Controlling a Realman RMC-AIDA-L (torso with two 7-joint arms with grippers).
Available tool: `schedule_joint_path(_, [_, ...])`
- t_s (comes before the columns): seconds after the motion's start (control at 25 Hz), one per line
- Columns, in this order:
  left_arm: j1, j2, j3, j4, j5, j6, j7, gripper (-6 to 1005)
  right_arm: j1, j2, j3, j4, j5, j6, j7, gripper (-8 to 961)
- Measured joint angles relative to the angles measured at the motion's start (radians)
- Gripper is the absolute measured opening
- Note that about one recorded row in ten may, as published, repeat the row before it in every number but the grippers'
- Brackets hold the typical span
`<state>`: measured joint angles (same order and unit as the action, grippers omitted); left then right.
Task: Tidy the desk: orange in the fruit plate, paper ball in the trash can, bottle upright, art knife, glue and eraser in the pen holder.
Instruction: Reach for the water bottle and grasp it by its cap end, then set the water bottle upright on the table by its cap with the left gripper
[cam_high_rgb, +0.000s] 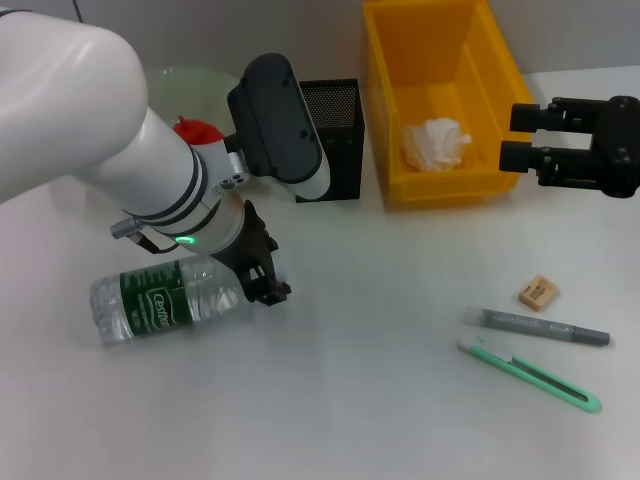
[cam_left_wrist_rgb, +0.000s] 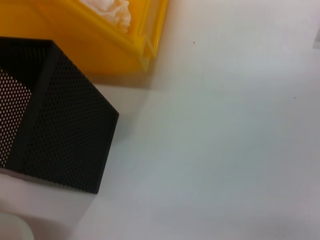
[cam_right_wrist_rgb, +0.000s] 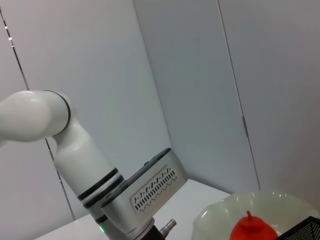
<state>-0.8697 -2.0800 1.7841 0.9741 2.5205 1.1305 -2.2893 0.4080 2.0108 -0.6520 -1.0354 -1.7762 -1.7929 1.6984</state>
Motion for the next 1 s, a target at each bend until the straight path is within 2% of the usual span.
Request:
schedule_joint_path(0.24, [0.0, 0.0, 0.007, 0.0, 0.02, -0.006, -0.006, 505, 0.002, 0.001, 0.0, 0.0, 0.0, 0.001, 0.0, 653])
schedule_joint_path(0.64, [0.0, 0.0, 0.009, 0.008, 0.018, -0.001, 0.003, 442, 0.003, 0.002, 0.001, 0.011, 0.0, 0.001, 0.0, 653])
schedule_joint_path(1.0, [0.016, 0.0, -0.014, 0.103, 0.002, 0.075, 0.005, 439, 0.005, 0.0, 0.009, 0.018, 0.0, 0.001, -0.003, 652])
